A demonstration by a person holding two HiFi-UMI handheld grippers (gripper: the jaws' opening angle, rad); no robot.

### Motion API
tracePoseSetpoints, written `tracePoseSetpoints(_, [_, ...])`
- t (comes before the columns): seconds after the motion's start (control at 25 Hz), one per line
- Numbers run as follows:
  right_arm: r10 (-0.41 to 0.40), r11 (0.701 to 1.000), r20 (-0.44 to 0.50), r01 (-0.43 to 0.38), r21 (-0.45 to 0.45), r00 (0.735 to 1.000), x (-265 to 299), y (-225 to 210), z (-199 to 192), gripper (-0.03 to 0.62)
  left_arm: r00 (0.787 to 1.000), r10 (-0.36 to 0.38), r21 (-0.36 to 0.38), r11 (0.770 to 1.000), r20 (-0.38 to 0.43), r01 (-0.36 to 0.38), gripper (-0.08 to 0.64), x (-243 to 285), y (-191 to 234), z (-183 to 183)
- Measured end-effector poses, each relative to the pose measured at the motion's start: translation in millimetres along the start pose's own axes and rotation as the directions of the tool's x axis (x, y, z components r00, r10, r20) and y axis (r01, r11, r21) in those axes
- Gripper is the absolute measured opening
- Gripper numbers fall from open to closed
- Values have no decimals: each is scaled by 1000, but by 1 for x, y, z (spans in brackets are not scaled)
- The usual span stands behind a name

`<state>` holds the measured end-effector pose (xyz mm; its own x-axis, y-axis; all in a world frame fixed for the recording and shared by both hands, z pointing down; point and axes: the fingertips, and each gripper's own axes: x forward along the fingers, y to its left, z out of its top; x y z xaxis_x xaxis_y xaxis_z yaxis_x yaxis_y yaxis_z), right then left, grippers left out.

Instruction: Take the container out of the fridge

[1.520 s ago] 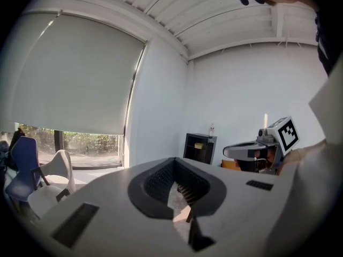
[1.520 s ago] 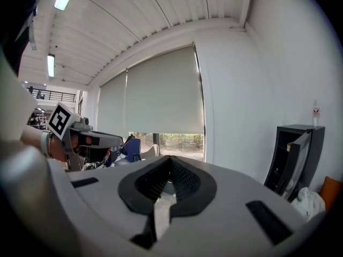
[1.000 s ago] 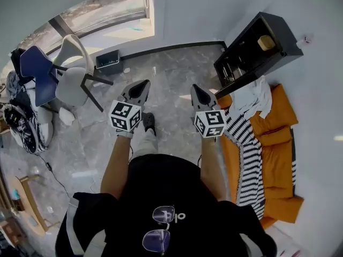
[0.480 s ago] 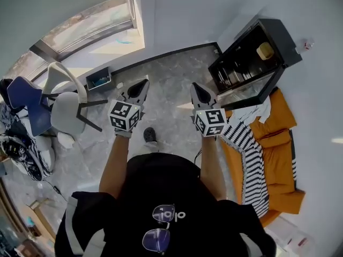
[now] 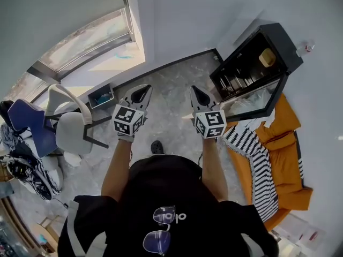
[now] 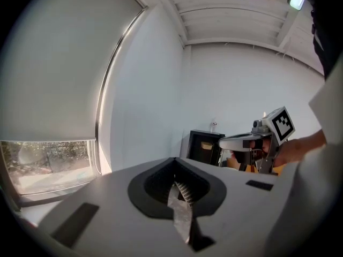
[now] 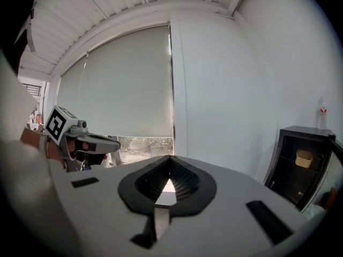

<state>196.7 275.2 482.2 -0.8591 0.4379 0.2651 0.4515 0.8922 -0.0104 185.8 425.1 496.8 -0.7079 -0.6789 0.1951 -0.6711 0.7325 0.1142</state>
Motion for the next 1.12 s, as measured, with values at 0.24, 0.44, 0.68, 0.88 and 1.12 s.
tracePoseSetpoints(0.24, [-49, 999, -17, 49, 0, 999, 3, 3, -7, 6, 999, -42, -14, 999, -8, 42, -2, 8, 17, -4])
tracePoseSetpoints(0.44, [-114, 993, -30, 114, 15, 993, -4, -15, -11, 6, 993, -112, -9, 994, -22, 112, -3, 30, 7, -5])
tracePoseSetpoints(0.68, [-186, 982, -31, 187, 41, 982, -8, -51, -14, 6, 982, -184, 6, 983, -36, 185, -2, 67, -8, -3])
tracePoseSetpoints(0.88, [-230, 971, -19, 230, 59, 973, 5, -88, -6, 6, 973, -226, 18, 974, -36, 227, -2, 105, -7, 12])
tracePoseSetpoints(1.12, [-290, 953, -8, 290, 88, 957, 30, -144, 1, 6, 960, -274, 46, 960, -64, 277, -2, 160, 1, 26])
